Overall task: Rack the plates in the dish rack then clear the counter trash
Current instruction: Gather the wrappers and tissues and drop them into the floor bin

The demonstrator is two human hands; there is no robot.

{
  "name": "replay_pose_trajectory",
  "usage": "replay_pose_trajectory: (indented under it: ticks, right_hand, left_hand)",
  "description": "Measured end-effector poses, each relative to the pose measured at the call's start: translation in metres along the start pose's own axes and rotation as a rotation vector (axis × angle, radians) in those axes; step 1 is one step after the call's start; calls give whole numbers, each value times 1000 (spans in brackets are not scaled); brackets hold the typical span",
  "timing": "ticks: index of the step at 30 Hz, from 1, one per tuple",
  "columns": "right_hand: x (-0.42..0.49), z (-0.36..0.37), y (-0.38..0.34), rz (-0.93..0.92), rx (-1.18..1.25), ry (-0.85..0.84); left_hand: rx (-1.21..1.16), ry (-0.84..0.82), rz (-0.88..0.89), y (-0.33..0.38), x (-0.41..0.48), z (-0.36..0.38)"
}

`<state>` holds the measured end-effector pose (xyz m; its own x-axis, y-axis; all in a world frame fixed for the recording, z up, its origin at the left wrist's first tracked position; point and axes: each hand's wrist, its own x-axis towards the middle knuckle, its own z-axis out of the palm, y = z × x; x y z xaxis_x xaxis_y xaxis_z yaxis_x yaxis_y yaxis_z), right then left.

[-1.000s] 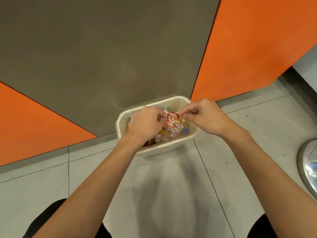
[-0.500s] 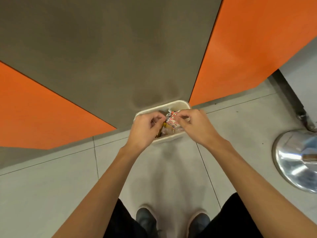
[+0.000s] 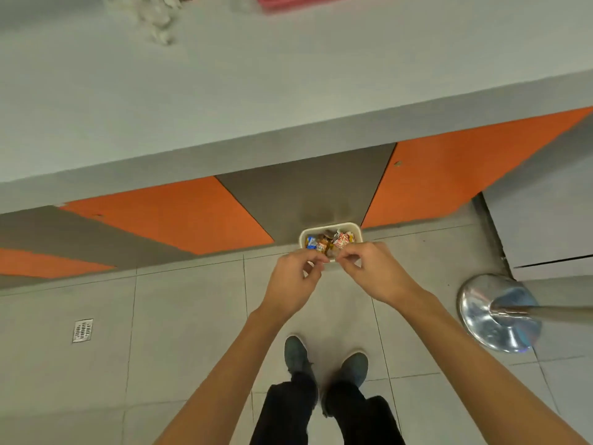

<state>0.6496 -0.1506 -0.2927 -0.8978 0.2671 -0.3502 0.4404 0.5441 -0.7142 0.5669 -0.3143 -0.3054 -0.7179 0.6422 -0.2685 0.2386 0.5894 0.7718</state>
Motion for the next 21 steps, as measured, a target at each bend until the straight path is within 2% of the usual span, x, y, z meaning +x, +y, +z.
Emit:
replay_pose_trajectory:
  ticks: [7,13,21]
  right_hand:
    - [-55,-52,-87,-134,-108,1]
    - [-71,-69,-120,-253,-225,9]
    - [-47,-117,-184,-362,-297,47]
  left_hand:
    - [-49,132,0,82,-63,-64]
    - [1,221,30,102,-82,-89]
    - [-26,302,57,130,-70,-151]
